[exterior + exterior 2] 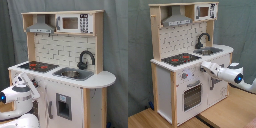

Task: Play with the kitchen

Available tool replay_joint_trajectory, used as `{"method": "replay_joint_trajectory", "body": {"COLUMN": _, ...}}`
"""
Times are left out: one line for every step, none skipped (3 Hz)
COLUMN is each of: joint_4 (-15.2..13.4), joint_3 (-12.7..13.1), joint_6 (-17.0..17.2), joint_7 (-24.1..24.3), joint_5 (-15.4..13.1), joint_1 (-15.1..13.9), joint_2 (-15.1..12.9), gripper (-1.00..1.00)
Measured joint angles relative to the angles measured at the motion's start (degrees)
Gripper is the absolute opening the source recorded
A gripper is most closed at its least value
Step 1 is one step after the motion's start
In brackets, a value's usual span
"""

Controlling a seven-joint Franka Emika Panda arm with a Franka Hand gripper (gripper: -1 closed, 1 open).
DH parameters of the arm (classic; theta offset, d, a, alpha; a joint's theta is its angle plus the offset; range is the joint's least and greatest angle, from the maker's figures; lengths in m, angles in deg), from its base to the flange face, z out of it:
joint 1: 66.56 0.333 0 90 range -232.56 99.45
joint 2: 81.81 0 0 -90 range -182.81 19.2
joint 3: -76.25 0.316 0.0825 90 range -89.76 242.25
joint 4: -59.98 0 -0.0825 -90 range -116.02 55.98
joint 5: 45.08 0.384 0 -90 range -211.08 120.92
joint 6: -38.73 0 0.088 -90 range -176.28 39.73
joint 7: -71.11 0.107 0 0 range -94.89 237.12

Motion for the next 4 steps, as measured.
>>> {"method": "replay_joint_trajectory", "body": {"joint_4": 0.20, "joint_3": 0.01, "joint_6": 1.03, "joint_7": -6.94, "joint_5": -0.03, "joint_1": 0.26, "joint_2": -0.03, "gripper": -1.00}}
{"method": "replay_joint_trajectory", "body": {"joint_4": 0.44, "joint_3": 0.03, "joint_6": 1.99, "joint_7": -12.96, "joint_5": -0.03, "joint_1": 0.46, "joint_2": -0.06, "gripper": -1.00}}
{"method": "replay_joint_trajectory", "body": {"joint_4": 0.69, "joint_3": 0.05, "joint_6": 2.96, "joint_7": -19.01, "joint_5": -0.04, "joint_1": 0.65, "joint_2": -0.21, "gripper": -1.00}}
{"method": "replay_joint_trajectory", "body": {"joint_4": 0.96, "joint_3": 0.06, "joint_6": 4.03, "joint_7": -24.73, "joint_5": -0.05, "joint_1": 0.84, "joint_2": -0.49, "gripper": -1.00}}
